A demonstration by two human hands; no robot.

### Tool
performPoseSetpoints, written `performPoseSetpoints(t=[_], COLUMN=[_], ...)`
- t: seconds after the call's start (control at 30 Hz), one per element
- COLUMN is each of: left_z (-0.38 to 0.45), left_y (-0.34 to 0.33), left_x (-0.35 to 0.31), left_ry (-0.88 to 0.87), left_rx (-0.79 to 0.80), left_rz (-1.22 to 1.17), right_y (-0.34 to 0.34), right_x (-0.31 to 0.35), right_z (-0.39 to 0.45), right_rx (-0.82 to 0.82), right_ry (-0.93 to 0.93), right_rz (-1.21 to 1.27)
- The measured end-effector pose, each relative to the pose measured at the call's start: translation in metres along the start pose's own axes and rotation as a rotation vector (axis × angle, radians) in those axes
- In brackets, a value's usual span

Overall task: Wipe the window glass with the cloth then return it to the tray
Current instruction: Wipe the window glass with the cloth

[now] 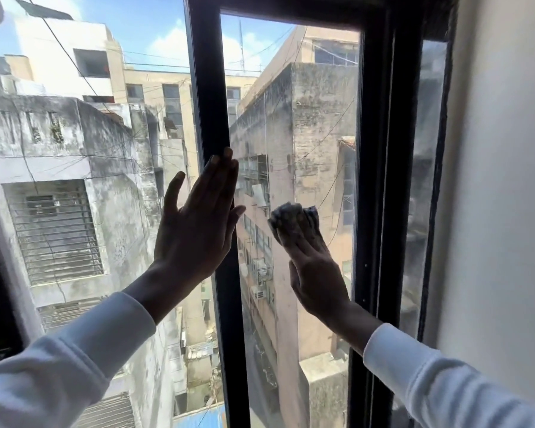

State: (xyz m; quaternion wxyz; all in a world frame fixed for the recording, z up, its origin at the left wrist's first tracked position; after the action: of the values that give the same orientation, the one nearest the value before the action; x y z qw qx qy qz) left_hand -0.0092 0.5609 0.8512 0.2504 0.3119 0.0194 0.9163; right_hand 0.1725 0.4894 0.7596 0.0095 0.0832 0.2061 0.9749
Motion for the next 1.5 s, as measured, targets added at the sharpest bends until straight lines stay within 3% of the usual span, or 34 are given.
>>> performPoseSetpoints(t=[0.1, 0.2, 0.3, 0.43, 0.5, 0.67, 0.83, 0.9, 1.0, 1.03, 1.07, 1.13, 1.2, 1.33, 1.37, 1.5], left_z=[0.001, 0.001, 0.001, 0.004, 0.004, 0.005, 0.004, 0.002, 0.000, 0.000, 0.001, 0.004, 0.004, 0.004, 0.006, -0.003], left_y=[0.003, 0.005, 0.012, 0.012, 0.011, 0.014, 0.017, 0.015, 0.011, 0.009, 0.009, 0.010, 0.013, 0.021, 0.024, 0.035], left_x=[0.000, 0.000, -0.001, 0.001, 0.001, 0.001, 0.004, 0.004, 0.000, -0.001, -0.001, 0.000, 0.002, 0.006, 0.006, -0.025], left_ry=[-0.006, -0.008, -0.010, -0.016, -0.016, -0.018, -0.023, -0.020, 0.007, 0.016, 0.023, 0.032, 0.026, 0.018, 0.024, 0.107], left_rx=[-0.019, -0.038, -0.069, -0.024, -0.009, -0.040, -0.007, -0.006, 0.013, 0.029, 0.044, 0.052, 0.068, 0.109, 0.130, 0.193], left_rz=[0.026, 0.046, 0.039, -0.006, -0.013, -0.036, -0.029, -0.043, -0.089, -0.101, -0.113, -0.139, -0.161, -0.246, -0.327, -0.818], right_y=[0.006, 0.030, 0.019, -0.020, -0.008, 0.036, 0.013, -0.003, -0.006, 0.002, 0.014, 0.037, 0.032, 0.004, 0.013, 0.060], right_x=[0.002, -0.002, 0.000, 0.027, 0.024, -0.001, -0.068, -0.065, -0.035, -0.032, -0.037, -0.056, -0.052, -0.016, -0.014, -0.006], right_z=[0.003, 0.066, 0.050, -0.022, 0.011, 0.105, 0.017, -0.019, 0.004, 0.029, 0.058, 0.095, 0.075, -0.008, -0.010, 0.005], right_rx=[0.037, -0.128, -0.128, 0.158, 0.129, -0.124, -0.182, -0.114, 0.013, 0.017, -0.008, -0.092, -0.121, 0.202, 0.265, 0.482], right_ry=[0.166, -0.014, -0.143, 0.375, 0.445, 0.014, -0.306, -0.272, 0.067, 0.104, 0.059, -0.241, -0.422, -0.265, -0.322, -0.867], right_rz=[-0.045, 0.100, 0.139, -0.075, -0.088, 0.016, 0.062, 0.027, -0.023, -0.039, -0.032, 0.073, 0.125, 0.073, 0.148, 0.701])
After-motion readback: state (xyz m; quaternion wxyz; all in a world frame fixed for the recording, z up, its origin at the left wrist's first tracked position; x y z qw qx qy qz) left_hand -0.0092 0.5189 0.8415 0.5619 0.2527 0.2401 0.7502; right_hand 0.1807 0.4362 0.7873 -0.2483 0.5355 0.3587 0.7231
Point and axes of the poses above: each hand's wrist, its own z-axis towards the middle knuckle, its own y-axis out of the back of the hand, x = y × z, the point moved 7 cm from there along z, towards the middle knuckle, and after that the axes turned 12 degrees about -y, right-handed, at the moved point
